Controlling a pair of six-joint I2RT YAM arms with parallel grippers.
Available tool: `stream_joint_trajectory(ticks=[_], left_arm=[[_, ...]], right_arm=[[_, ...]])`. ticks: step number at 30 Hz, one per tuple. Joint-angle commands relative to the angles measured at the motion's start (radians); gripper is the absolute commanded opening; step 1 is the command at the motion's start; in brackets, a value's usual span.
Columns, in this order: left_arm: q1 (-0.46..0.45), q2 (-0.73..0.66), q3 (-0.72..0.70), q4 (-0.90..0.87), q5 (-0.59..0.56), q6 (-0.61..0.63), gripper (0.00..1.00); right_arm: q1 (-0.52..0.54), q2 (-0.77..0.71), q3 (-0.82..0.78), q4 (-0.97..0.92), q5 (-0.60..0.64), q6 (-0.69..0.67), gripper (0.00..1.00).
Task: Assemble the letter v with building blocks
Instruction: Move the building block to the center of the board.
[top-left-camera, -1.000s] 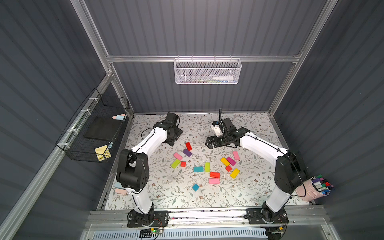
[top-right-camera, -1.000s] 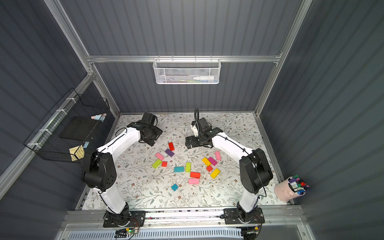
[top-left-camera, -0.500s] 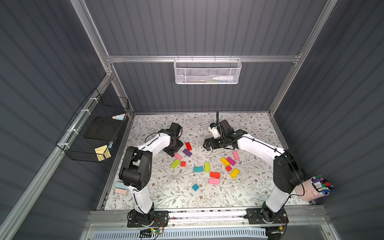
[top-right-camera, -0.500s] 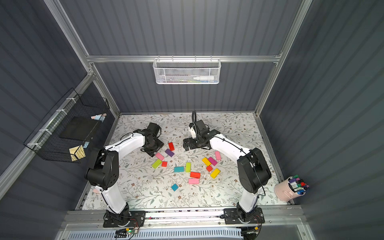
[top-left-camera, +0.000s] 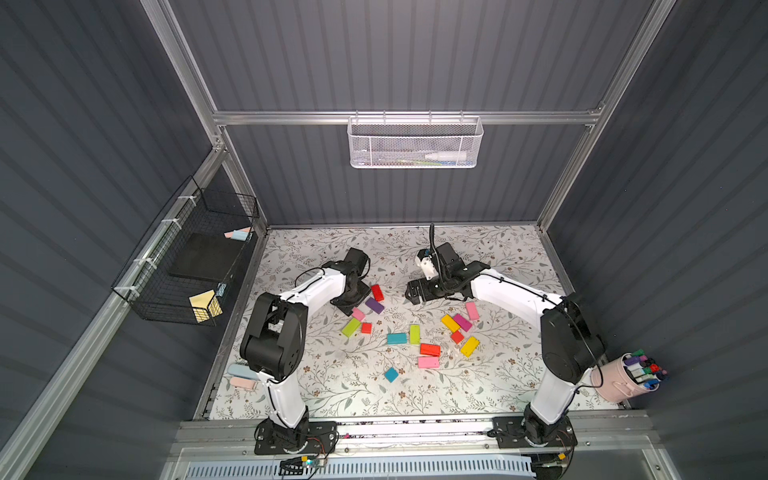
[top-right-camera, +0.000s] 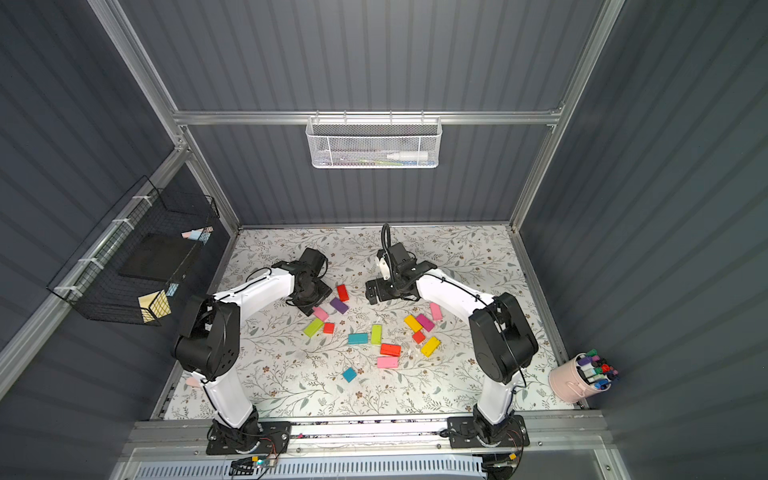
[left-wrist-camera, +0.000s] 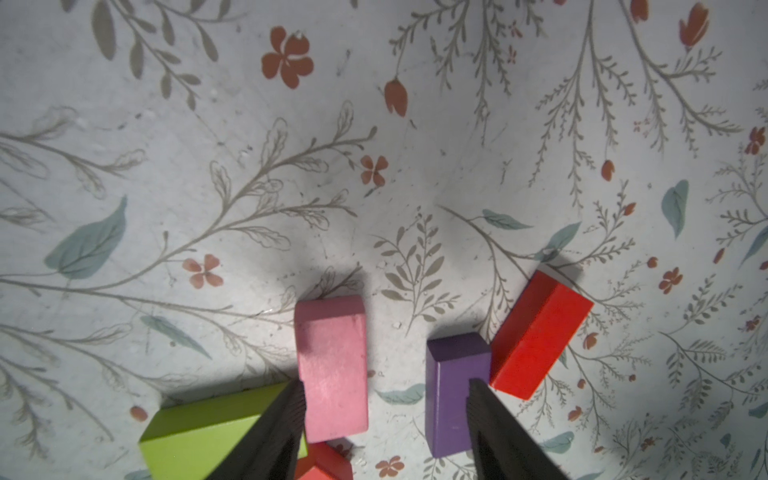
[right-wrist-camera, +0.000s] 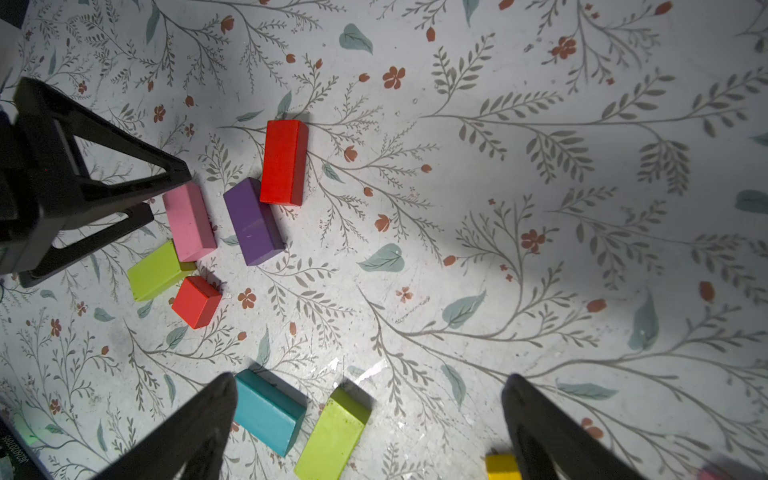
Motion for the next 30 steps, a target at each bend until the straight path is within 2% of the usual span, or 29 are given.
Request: stream_joint_trajectory(ticks=[1, 15, 25, 30], left_arm=[[-0.001, 0.011, -0.028, -0.022, -0.024, 0.019, 0.63], [-0.013, 0.108, -0.019, 0.002, -0.083, 0.061, 0.6], [-0.014, 0.146, 0.012, 0.01, -0.097, 0.071, 0.29], [-0.007, 0.18, 0.077, -0.005, -0.161, 0.091, 0.25]], right_arm=[[0.003, -0.002, -0.012, -0.011, 0.01, 0.011, 0.99], [0.005, -0.006, -0.014, -0.052, 0.044, 0.002, 0.99], [0.003, -0.006, -0.021, -0.058, 0.061, -0.001, 0.99], [0.004, 0.003, -0.014, -0.051, 0.045, -0.005, 0.99]])
